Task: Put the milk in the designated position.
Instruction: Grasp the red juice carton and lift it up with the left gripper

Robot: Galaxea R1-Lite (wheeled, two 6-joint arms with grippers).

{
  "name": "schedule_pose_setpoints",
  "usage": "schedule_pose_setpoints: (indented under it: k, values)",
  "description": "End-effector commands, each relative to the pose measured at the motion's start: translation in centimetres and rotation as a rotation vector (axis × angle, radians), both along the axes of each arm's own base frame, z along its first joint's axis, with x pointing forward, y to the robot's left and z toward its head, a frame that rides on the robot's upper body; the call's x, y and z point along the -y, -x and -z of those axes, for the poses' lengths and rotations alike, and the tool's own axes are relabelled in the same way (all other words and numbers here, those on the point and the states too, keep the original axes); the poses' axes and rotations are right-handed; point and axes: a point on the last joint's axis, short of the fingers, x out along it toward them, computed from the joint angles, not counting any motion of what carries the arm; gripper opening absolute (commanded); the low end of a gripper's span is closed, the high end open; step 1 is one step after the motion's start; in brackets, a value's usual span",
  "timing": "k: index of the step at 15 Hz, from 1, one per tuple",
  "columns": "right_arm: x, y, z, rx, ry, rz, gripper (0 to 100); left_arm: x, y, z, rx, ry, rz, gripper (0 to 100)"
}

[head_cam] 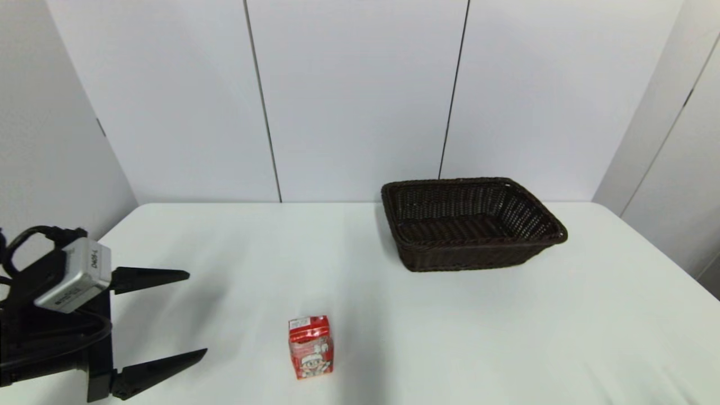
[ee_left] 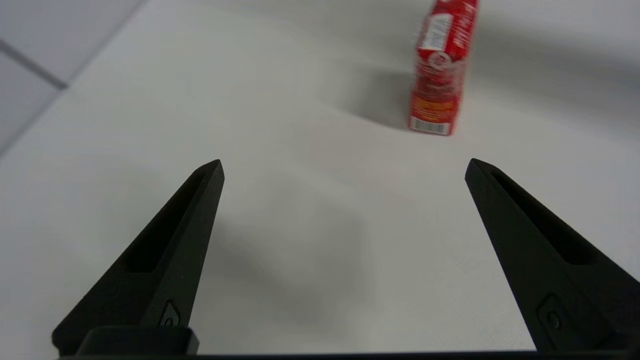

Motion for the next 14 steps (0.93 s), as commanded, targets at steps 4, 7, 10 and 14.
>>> schedule_pose_setpoints:
  k: [4,7,10,14]
  values:
    - [0.0,0.0,0.0,0.000,-0.002,-0.001,100,3.2,-3.6,5.6,-0.252,0.015,0.282,100]
    - [0.0,0.0,0.0,0.000,0.000,0.001,100,5.3,-5.2,6.0,-0.282,0.007,0.352,100]
    - [0.0,0.0,0.0,0.000,0.000,0.001,100,7.4,-6.6,5.9,-0.320,-0.002,0.370,100]
    - [0.0,0.0,0.0,0.000,0.000,0.001,100,9.3,-8.0,5.3,-0.330,-0.031,0.326,100]
